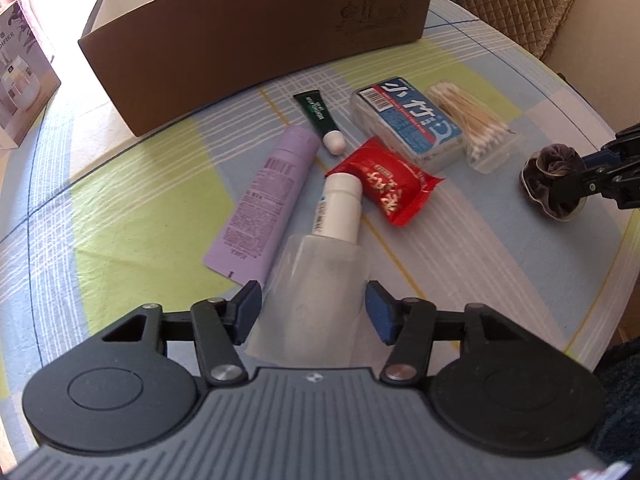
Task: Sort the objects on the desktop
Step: 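Lift the scrunchie with the right tool while the left tool grasps the clear plastic case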
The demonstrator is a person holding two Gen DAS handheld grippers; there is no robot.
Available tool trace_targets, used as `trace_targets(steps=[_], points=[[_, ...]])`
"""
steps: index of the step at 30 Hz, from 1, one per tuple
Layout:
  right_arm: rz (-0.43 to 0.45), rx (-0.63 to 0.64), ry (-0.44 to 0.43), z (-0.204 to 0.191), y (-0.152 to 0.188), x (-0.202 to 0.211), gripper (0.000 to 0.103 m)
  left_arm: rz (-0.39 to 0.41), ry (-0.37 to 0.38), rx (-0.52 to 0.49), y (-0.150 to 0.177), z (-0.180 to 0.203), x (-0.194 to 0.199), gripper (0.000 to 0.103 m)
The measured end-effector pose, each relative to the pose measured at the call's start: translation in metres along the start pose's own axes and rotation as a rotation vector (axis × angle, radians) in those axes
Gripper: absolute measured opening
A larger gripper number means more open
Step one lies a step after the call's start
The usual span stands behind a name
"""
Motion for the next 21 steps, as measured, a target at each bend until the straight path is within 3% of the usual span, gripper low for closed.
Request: trace_targets(steps=[7,11,21], points=[[0.027,0.004,-0.037,-0.001,-0.011,0.009,0.022,0.001,0.015,0.034,0.001,0.007,0.009,0.049],[0.061,0.013,-0.065,-0.003,-0.026,0.02,0.022,0.044,0.0,0.06,-0.009,0.002,0.026,0.049],[0.199,0.062,-0.104,-0.005,-0.09,0.053,0.022,0.212,-0.066,0.13,-0.077,-0.036,0.069,0.049]])
Point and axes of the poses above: each gripper's, at about its wrist camera, not at the fingertips, and x roughly against the way its jaws point, z to its right, y to its underside, the point moved 10 cm from there along -x, roughly the way its jaws point, and after that the axes turned 1 degree about z, right-handed, at the moved point
